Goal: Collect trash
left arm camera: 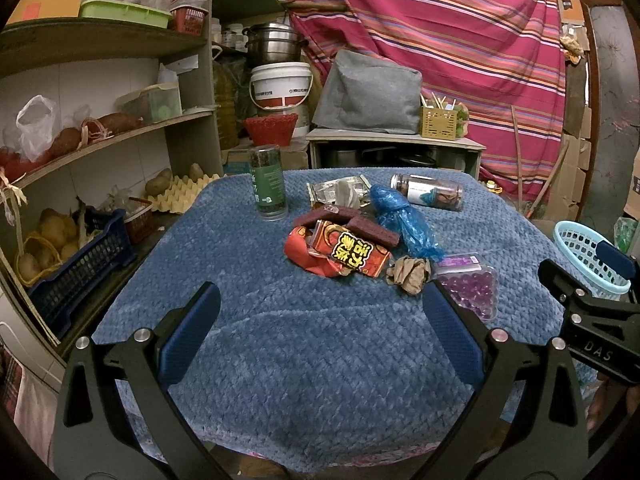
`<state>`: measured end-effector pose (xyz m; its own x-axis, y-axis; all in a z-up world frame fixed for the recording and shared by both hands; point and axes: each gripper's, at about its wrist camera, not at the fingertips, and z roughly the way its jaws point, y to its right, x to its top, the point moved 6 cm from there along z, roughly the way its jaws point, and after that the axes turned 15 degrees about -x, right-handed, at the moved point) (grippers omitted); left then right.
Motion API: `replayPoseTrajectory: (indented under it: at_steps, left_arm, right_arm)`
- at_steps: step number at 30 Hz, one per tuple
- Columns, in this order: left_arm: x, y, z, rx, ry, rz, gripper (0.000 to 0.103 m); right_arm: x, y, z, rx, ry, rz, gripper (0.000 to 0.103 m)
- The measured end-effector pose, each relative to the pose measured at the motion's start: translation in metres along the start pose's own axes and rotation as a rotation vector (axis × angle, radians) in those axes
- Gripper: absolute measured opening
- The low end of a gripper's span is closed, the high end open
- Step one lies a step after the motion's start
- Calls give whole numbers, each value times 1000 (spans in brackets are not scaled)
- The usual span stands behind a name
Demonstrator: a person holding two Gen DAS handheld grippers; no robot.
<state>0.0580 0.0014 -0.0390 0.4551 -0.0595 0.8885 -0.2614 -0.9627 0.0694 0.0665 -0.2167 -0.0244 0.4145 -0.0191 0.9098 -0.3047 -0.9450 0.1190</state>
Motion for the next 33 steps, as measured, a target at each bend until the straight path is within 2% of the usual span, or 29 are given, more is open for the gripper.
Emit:
replayPoseTrajectory:
  at_steps: [21,33]
  left_arm:
    - [-3,-3,3,3,0,-9,98]
    - [0,-16,13,38,-5,-28,98]
  right_arm:
    - [-1,0,1,-2,5,1,99]
    - [2,3,24,-31,-8,8,99]
